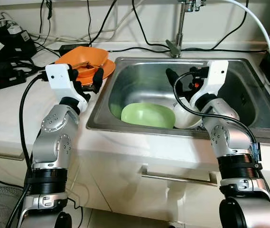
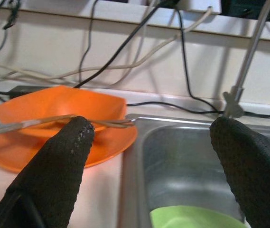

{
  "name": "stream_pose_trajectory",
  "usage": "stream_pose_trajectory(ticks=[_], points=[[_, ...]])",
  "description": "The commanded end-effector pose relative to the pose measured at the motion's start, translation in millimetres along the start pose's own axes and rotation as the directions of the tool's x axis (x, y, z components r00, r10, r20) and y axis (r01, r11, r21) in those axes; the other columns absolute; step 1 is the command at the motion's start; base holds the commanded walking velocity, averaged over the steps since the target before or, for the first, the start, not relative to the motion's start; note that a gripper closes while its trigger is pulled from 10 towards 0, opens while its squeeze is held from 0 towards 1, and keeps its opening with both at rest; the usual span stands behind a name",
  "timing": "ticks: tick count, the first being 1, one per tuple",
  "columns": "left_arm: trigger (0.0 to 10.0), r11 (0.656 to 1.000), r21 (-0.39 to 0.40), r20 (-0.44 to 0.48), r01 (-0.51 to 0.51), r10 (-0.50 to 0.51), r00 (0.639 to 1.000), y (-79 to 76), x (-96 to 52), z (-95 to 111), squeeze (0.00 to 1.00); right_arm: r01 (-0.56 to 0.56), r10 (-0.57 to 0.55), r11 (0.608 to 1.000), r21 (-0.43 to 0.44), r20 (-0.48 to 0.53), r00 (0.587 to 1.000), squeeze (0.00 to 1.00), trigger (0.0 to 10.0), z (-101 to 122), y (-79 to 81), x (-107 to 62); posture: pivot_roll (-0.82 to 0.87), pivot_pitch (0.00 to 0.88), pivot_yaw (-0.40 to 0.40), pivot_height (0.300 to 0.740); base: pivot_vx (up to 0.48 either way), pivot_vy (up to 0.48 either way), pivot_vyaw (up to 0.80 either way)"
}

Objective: Kitchen organization

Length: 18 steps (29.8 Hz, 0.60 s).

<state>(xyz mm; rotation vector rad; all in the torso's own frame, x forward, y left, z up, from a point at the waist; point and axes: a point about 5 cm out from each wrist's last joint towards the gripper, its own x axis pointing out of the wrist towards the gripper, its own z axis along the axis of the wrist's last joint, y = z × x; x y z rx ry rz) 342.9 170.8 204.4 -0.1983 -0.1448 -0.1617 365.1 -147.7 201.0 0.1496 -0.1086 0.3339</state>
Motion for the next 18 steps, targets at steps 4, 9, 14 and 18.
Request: stream_pose_trajectory(ticks=[4, 9, 14, 18], points=[[10.0, 1.000, 0.007, 0.004, -0.016, 0.016, 1.000, 4.6, 2.8, 3.5, 0.00, -0.003, 0.003, 1.000, 0.015, -0.003, 1.000, 0.00, 10.0, -0.2, 3.4, -0.9, -0.06, 0.000, 0.108, 0.740, 0.000, 0.000, 0.00], [10.0, 1.000, 0.010, 0.001, -0.014, 0.014, 1.000, 4.4, 3.6, 2.9, 0.00, 0.004, -0.004, 1.000, 0.013, -0.005, 1.000, 0.00, 10.0, -0.2, 2.6, -0.6, -0.06, 0.000, 0.109, 0.740, 0.000, 0.288, 0.00], [10.0, 1.000, 0.002, -0.009, -0.013, 0.013, 1.000, 4.1, 4.4, 1.7, 0.00, 0.014, -0.014, 1.000, 0.012, -0.006, 1.000, 0.00, 10.0, 0.0, 1.3, -0.5, -0.06, 0.000, 0.110, 0.740, 0.000, 0.480, 0.00], [10.0, 1.000, 0.008, -0.013, -0.012, 0.013, 1.000, 4.0, 4.9, 1.6, 0.00, 0.016, -0.016, 1.000, 0.012, -0.006, 1.000, 0.00, 10.0, -0.1, 1.2, -0.4, -0.06, 0.000, 0.111, 0.740, 0.000, 0.480, 0.00]])
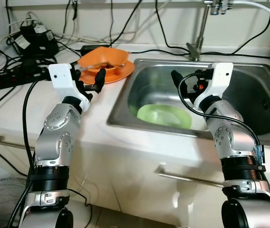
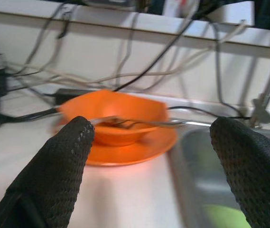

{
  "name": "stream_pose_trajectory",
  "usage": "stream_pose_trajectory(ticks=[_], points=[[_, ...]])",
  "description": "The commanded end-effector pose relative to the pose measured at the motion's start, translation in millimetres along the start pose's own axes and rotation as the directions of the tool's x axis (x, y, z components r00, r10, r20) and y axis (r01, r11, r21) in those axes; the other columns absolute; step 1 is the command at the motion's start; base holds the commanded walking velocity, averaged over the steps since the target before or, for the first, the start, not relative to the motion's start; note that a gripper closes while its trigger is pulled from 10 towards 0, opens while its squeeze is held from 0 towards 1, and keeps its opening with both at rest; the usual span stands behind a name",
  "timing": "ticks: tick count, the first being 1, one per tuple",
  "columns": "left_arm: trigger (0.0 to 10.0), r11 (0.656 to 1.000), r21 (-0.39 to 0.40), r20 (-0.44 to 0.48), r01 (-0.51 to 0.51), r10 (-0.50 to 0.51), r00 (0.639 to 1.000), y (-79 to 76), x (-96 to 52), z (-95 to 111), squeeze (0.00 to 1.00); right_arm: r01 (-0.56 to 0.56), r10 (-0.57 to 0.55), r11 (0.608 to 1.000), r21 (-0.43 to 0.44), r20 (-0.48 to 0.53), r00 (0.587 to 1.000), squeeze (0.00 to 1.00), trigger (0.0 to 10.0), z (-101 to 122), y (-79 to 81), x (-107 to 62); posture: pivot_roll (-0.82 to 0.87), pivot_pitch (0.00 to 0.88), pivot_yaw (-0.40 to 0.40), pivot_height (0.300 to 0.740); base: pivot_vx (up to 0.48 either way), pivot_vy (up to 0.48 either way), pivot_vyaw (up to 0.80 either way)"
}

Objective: Kitchen organization

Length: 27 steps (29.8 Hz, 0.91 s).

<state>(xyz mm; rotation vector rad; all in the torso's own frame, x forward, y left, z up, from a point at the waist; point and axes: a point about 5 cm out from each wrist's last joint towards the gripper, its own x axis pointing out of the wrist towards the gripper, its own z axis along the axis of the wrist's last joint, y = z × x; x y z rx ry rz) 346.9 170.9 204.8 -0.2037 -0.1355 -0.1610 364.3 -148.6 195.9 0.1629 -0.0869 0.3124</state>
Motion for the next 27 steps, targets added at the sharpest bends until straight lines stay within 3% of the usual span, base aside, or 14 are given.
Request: stream_pose_trajectory(ticks=[1, 4, 12, 27], points=[[10.0, 1.000, 0.012, -0.004, -0.010, 0.010, 1.000, 3.2, 1.1, 1.6, 0.00, -0.007, 0.007, 1.000, -0.004, 0.011, 1.000, 0.00, 10.0, 4.7, 2.4, 1.2, -0.06, 0.000, 0.112, 0.740, 0.000, 0.480, 0.00], [10.0, 1.000, 0.014, -0.001, -0.009, 0.009, 1.000, 3.1, 1.2, 1.9, 0.00, -0.005, 0.005, 1.000, -0.006, 0.012, 1.000, 0.00, 10.0, 4.9, 2.1, 1.4, -0.06, 0.000, 0.112, 0.740, 0.000, 0.480, 0.00], [10.0, 0.999, 0.049, 0.018, 0.021, -0.022, 1.000, 1.2, -0.9, 2.3, 0.00, 0.008, -0.008, 1.000, -0.007, 0.031, 0.999, 0.00, 10.0, 6.9, -0.1, 1.4, -0.06, 0.000, 0.111, 0.740, 0.000, 0.000, 0.00], [10.0, 0.999, 0.035, 0.034, 0.030, -0.031, 0.999, 0.7, -0.8, 4.5, 0.00, 0.026, -0.025, 0.999, -0.020, 0.046, 0.999, 0.00, 10.0, 9.9, -1.5, 3.6, -0.06, 0.000, 0.110, 0.740, 0.000, 0.000, -0.11]])
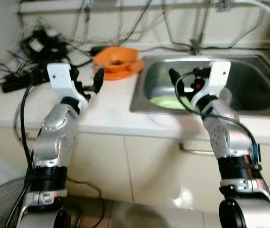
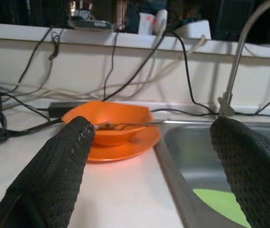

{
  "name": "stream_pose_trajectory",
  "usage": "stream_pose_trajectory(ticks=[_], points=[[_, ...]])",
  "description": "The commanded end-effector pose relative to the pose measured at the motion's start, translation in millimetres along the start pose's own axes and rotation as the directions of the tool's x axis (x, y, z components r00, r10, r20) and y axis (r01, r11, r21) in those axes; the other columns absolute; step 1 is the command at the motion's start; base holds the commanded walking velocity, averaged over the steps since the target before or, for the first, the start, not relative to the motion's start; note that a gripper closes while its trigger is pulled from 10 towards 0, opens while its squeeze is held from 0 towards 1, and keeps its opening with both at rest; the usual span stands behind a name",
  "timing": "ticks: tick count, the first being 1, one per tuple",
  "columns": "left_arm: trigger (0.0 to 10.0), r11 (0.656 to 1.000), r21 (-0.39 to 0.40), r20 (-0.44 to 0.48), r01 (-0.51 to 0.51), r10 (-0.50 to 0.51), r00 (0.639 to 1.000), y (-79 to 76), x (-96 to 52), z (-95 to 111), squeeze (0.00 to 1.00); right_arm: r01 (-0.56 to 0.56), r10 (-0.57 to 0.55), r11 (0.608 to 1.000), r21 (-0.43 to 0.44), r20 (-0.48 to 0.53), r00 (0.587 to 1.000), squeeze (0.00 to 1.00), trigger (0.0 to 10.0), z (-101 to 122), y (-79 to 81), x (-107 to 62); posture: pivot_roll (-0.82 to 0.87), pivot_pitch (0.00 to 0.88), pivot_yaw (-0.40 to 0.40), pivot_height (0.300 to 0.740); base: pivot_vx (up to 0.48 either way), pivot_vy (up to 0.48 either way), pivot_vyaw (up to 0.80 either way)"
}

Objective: Kitchen organization

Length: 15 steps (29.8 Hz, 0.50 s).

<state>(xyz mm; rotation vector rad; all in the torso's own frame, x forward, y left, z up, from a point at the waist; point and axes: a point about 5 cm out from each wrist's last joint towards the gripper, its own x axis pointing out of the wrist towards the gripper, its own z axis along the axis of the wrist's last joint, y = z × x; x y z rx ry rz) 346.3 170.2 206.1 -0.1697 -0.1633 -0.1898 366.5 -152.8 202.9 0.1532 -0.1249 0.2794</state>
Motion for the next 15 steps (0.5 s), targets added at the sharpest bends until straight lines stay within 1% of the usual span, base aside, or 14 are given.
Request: stream_pose_trajectory(ticks=[1, 12, 15], points=[[10.0, 1.000, 0.002, 0.013, -0.005, 0.005, 1.000, 1.9, -0.5, 3.3, 0.00, -0.004, 0.004, 1.000, -0.002, 0.008, 1.000, 0.00, 10.0, 2.3, 2.2, 2.0, -0.06, 0.000, 0.110, 0.740, 0.000, 0.000, 0.00], [10.0, 1.000, -0.009, 0.024, -0.021, 0.021, 0.999, 3.5, -2.4, 4.5, 0.00, -0.015, 0.015, 1.000, -0.010, 0.009, 1.000, 0.00, 10.0, 1.7, 3.5, 2.1, -0.05, 0.000, 0.107, 0.740, 0.000, 0.000, 0.00], [10.0, 1.000, -0.012, 0.029, -0.025, 0.025, 0.999, 4.3, -3.1, 4.7, 0.00, -0.023, 0.024, 1.000, -0.017, 0.008, 1.000, 0.00, 10.0, 1.8, 4.0, 2.4, -0.05, 0.000, 0.106, 0.740, 0.315, 0.000, 0.00]])
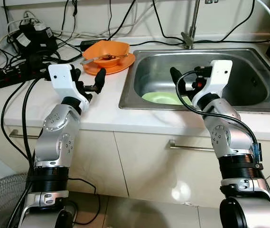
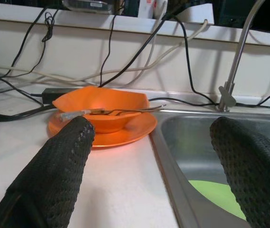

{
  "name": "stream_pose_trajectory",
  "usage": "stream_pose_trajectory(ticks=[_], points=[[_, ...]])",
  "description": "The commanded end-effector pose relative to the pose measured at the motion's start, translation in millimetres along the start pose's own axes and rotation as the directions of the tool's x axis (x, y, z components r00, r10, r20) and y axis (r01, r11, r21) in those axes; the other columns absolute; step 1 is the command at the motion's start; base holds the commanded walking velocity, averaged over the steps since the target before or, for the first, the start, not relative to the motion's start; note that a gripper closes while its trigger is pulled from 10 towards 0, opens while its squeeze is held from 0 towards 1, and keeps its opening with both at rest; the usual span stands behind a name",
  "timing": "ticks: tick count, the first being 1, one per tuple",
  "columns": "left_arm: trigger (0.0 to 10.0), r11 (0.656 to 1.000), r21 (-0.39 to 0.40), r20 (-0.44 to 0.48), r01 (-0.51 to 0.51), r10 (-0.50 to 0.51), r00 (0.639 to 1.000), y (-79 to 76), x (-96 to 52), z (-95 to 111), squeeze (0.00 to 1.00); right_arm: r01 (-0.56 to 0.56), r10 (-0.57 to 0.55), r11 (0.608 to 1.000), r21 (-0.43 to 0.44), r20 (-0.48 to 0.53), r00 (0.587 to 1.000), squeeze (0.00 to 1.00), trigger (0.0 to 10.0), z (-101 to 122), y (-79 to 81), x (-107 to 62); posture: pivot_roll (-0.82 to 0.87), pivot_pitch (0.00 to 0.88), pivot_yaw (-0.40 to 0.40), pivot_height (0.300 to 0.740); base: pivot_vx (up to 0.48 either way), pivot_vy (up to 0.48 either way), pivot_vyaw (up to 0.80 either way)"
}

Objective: Kitchen organization

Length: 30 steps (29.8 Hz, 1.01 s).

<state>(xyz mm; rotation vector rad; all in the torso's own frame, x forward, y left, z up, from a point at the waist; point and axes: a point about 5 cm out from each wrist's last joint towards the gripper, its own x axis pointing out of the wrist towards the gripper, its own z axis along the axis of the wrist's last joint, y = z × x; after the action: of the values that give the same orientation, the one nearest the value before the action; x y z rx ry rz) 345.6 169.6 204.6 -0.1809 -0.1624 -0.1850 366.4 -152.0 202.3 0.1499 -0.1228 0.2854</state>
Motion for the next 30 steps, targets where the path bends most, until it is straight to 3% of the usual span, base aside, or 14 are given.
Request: stream_pose_trajectory(ticks=[1, 8, 24, 30], points=[[10.0, 1.000, -0.002, 0.029, -0.020, 0.020, 0.999, 4.9, -2.4, 6.3, 0.00, -0.018, 0.019, 1.000, -0.015, 0.010, 1.000, 0.00, 10.0, 2.4, 3.3, 2.3, -0.05, 0.000, 0.106, 0.740, 0.315, 0.000, 0.00], [10.0, 1.000, 0.000, 0.028, -0.022, 0.022, 0.999, 5.4, -2.6, 6.0, 0.00, -0.021, 0.021, 1.000, -0.018, 0.008, 1.000, 0.00, 10.0, 1.9, 3.7, 2.2, -0.05, 0.000, 0.107, 0.740, 0.314, 0.035, 0.00], [10.0, 1.000, -0.007, 0.027, -0.019, 0.019, 0.999, 4.9, -2.7, 5.6, 0.00, -0.019, 0.019, 1.000, -0.021, 0.004, 1.000, 0.00, 10.0, 0.4, 3.7, 2.5, -0.05, 0.000, 0.107, 0.740, 0.321, 0.317, 0.00], [10.0, 1.000, -0.002, 0.028, -0.016, 0.016, 0.999, 4.8, -2.6, 5.8, 0.00, -0.014, 0.014, 1.000, -0.017, 0.003, 1.000, 0.00, 10.0, -1.1, 4.1, 2.7, -0.05, 0.000, 0.109, 0.740, 0.270, 0.000, 0.00]])
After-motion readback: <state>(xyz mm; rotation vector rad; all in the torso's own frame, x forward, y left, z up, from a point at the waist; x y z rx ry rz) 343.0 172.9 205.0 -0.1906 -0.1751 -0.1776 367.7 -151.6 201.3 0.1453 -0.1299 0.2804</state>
